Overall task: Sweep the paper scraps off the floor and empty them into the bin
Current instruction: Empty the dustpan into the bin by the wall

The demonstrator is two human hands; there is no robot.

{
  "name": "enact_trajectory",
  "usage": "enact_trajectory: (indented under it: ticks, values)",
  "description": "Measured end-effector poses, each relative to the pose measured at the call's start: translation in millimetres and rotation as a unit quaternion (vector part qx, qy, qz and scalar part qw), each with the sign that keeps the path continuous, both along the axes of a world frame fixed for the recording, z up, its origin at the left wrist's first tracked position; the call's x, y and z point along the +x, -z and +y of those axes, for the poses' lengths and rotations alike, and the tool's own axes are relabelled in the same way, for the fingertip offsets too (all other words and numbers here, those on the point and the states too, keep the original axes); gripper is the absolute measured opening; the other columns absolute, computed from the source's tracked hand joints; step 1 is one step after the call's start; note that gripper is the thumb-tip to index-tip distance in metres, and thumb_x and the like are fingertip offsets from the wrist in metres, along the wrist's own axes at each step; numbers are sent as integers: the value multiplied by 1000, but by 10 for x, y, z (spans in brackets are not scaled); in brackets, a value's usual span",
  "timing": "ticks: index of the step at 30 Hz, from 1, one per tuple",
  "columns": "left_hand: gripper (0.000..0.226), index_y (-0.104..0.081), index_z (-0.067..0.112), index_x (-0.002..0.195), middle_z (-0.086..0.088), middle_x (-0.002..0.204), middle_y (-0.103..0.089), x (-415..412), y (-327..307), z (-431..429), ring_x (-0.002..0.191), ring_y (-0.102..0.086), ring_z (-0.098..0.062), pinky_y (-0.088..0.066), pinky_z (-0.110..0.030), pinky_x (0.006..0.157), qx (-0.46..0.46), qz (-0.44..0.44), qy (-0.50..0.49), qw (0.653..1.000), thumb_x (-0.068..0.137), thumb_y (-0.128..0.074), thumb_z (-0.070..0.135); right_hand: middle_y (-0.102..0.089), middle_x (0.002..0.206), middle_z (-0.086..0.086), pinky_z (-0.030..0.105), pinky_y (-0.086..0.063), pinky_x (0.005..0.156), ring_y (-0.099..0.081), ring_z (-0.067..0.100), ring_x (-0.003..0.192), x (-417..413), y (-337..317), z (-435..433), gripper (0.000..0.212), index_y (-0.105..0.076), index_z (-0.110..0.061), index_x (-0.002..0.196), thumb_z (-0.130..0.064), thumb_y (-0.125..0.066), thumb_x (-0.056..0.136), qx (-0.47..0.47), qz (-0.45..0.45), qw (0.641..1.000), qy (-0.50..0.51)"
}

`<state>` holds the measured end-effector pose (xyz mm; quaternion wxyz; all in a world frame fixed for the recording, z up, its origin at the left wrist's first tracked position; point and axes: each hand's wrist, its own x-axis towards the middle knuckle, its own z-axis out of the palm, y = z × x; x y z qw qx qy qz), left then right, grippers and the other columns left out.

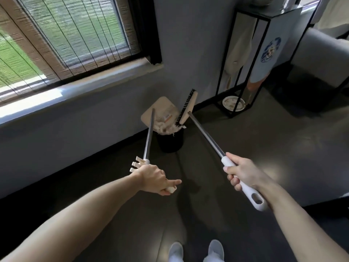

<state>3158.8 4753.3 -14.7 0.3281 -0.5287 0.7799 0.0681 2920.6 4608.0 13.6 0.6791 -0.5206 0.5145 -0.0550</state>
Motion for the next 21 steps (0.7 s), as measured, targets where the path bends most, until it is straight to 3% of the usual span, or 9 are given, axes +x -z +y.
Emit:
enact_trajectory:
  ticks: [12, 16, 21]
  values:
    - [63, 3, 39, 152, -14, 116, -64, 251, -203, 183, 93, -67, -31, -51, -48, 73, -47, -6, 15, 999, 97, -19, 62, -47, 54, 2, 18, -34, 35, -39, 6, 36, 53, -102, 221, 64, -32, -28, 149, -1, -52, 94, -2, -27, 998, 50]
    - [61, 1, 41, 151, -17, 121, -60, 20, -14, 253, 95, -65, -36, -47, -53, 78, -16, -1, 8, 1000, 98, -20, 61, -46, 59, 4, 18, -34, 35, -39, 6, 36, -42, -48, 267, 64, -31, -28, 149, -1, -52, 94, 6, -24, 998, 49]
    - [62, 3, 42, 151, -15, 120, -60, -33, 77, 261, 95, -66, -35, -47, -49, 76, -17, 7, 5, 1000, 97, -20, 63, -44, 62, 6, 18, -33, 34, -38, 6, 35, -164, 15, 390, 64, -30, -27, 149, 0, -51, 95, 20, -12, 999, 49]
